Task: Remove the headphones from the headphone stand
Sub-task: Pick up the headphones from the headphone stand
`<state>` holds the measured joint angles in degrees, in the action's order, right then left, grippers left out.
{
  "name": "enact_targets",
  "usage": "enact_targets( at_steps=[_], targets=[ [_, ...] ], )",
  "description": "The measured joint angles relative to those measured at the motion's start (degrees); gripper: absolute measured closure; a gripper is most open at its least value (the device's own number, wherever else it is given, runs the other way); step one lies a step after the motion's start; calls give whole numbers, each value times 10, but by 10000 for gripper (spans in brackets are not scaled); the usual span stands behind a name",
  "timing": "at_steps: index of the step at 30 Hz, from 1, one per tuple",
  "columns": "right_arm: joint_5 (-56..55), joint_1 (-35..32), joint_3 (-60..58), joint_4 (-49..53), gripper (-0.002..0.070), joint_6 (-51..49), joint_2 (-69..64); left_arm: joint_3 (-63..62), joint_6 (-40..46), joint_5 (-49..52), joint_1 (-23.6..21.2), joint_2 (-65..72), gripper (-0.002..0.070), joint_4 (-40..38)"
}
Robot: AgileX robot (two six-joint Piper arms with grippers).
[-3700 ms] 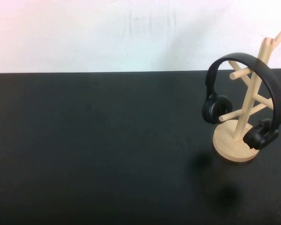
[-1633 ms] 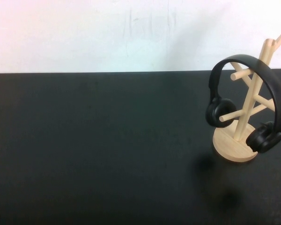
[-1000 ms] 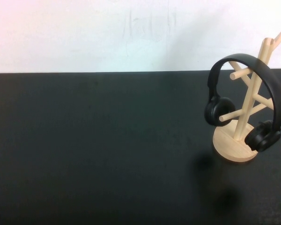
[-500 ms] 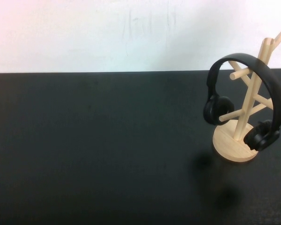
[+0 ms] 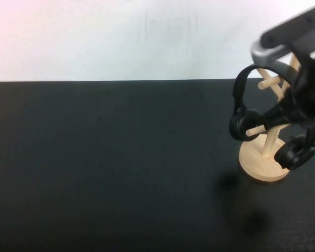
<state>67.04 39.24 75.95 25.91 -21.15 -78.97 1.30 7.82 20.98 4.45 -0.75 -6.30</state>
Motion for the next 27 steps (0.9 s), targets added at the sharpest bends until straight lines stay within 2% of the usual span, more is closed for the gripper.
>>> enact_targets(
  at_steps=[4, 5, 6, 12, 27],
  targets=[
    [17, 12, 30, 69, 248, -42, -32, 0, 0, 0, 0, 0, 678, 0],
    [19, 13, 33, 80, 351, -51, -38, 0, 0, 0, 0, 0, 678, 0],
    [19, 13, 34, 94, 203, -61, -42, 0, 0, 0, 0, 0, 678, 0],
    [26, 14, 35, 157, 203, -101, -64, 0, 0, 0, 0, 0, 678, 0],
    [14, 0, 37, 202, 204, -113, -136, 0, 0, 0, 0, 0, 678, 0]
  ],
)
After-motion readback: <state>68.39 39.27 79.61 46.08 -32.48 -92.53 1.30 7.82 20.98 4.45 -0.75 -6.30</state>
